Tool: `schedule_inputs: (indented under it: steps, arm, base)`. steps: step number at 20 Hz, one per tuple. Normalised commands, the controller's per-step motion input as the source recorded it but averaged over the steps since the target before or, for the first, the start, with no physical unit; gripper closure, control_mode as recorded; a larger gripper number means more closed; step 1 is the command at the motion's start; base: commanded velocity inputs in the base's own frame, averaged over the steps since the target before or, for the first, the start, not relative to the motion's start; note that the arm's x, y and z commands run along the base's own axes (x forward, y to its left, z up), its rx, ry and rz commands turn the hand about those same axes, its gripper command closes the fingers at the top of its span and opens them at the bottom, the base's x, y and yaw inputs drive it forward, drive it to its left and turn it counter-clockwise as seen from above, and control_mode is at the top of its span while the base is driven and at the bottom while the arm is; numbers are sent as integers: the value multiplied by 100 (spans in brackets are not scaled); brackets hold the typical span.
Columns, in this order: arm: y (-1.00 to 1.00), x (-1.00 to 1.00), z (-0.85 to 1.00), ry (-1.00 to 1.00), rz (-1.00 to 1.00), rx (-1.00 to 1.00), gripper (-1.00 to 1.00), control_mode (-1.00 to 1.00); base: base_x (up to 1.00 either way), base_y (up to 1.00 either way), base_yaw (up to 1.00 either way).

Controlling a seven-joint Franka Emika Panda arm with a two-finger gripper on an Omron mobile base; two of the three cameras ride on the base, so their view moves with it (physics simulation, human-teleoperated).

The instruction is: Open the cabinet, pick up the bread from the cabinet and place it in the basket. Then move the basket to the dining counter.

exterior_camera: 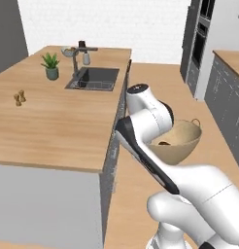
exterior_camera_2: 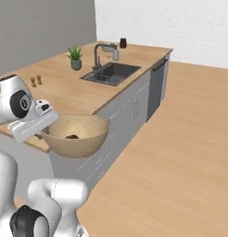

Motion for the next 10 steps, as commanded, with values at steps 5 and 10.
schedule_inputs:
  steps: [5, 10]
  arm:
    - [0, 0, 0, 0, 0, 0, 100, 100]
    - [0, 0, 0, 0, 0, 0, 100, 100]
  base:
    - [-1, 93, -5]
    - [3, 100, -27]
